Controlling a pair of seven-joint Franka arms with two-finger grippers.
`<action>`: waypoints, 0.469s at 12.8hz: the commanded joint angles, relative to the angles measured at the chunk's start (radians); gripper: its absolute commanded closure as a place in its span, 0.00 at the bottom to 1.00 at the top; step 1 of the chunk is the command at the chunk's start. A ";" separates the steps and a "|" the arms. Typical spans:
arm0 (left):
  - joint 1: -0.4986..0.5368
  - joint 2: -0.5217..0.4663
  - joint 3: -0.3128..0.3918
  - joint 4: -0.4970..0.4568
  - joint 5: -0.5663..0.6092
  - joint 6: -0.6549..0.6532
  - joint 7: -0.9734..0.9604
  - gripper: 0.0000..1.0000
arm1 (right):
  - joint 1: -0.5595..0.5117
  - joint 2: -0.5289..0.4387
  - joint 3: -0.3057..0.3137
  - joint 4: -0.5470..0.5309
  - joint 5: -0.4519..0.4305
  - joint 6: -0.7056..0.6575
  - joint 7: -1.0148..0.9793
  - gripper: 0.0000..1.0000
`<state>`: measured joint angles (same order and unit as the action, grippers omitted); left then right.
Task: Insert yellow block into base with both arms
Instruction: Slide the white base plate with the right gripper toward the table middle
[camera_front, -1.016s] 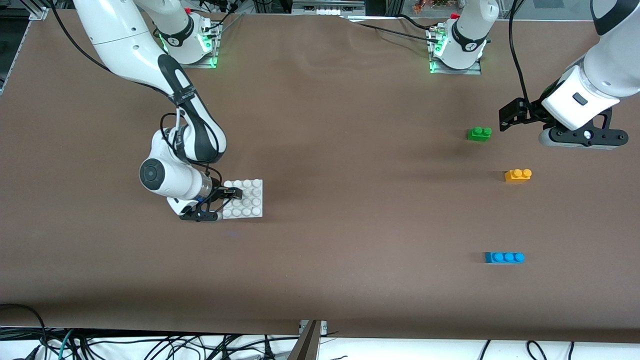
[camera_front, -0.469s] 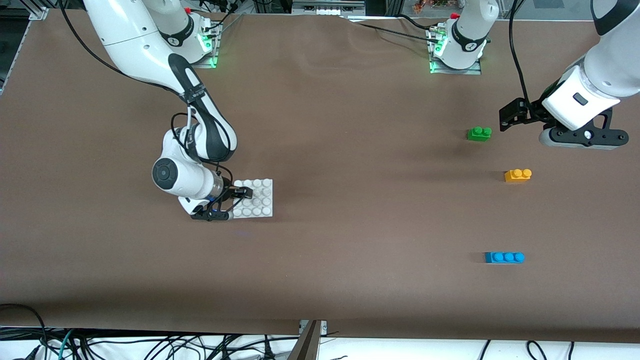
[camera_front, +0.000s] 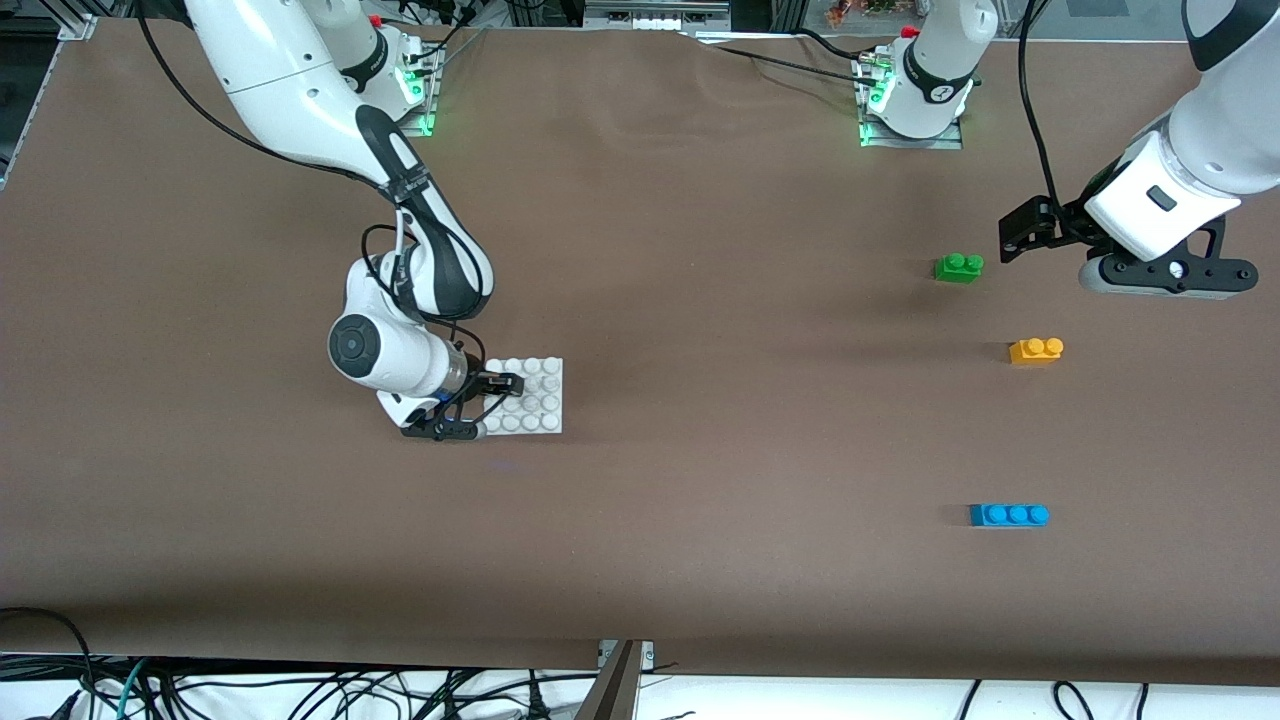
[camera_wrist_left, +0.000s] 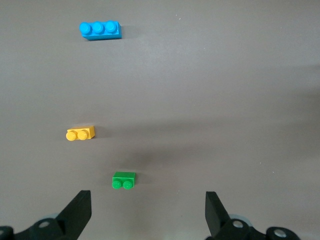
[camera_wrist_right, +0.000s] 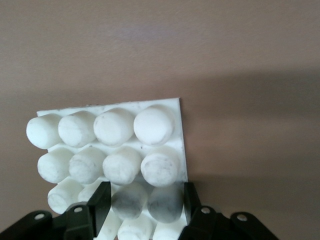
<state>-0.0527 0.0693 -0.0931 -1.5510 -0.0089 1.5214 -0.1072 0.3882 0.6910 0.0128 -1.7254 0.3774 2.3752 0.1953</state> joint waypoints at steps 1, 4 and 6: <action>0.004 -0.005 -0.004 0.012 0.012 -0.006 0.011 0.00 | 0.021 0.036 0.010 0.037 0.021 0.006 0.029 0.35; 0.004 -0.005 -0.004 0.014 0.012 -0.006 0.011 0.00 | 0.040 0.050 0.012 0.058 0.023 0.007 0.045 0.35; 0.004 -0.005 -0.005 0.014 0.012 -0.006 0.011 0.00 | 0.046 0.059 0.025 0.073 0.021 0.010 0.059 0.35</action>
<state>-0.0527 0.0693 -0.0931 -1.5510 -0.0089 1.5214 -0.1072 0.4234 0.7110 0.0225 -1.6938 0.3779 2.3760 0.2393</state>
